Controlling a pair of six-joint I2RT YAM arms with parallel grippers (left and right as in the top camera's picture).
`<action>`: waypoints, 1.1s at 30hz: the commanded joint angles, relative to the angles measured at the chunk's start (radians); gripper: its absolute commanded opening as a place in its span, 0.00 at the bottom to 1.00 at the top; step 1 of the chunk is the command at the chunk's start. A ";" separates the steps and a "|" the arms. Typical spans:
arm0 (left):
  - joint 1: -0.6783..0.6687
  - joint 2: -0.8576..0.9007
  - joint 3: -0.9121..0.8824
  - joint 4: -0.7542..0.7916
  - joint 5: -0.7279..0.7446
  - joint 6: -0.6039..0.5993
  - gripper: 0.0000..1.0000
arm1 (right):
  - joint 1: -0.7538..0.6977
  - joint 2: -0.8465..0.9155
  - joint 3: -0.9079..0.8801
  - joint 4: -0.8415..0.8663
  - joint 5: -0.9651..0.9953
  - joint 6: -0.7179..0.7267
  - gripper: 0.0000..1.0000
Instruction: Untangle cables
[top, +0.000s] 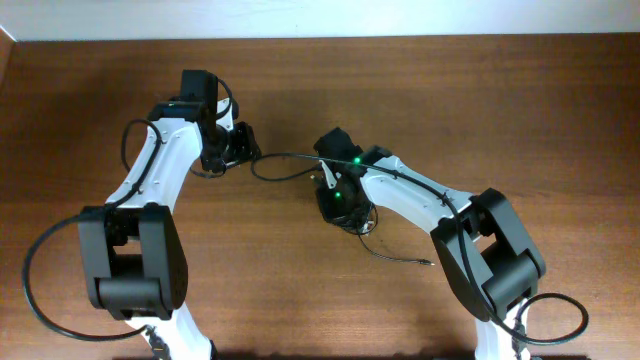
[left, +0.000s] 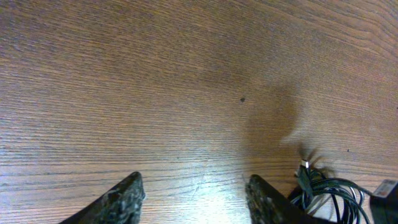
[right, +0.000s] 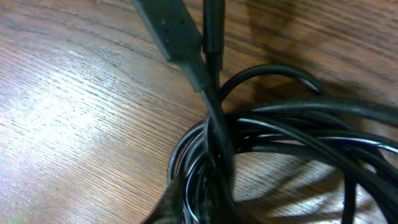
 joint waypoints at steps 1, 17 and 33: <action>0.000 0.010 -0.006 0.001 0.007 0.002 0.60 | -0.001 0.001 -0.017 -0.036 -0.004 0.005 0.04; 0.000 0.010 -0.006 0.021 0.550 0.478 0.34 | -0.322 -0.137 0.046 0.024 -0.780 -0.003 0.04; 0.000 0.010 -0.006 0.021 0.432 0.445 0.43 | -0.174 -0.126 -0.072 0.198 -0.565 0.228 0.04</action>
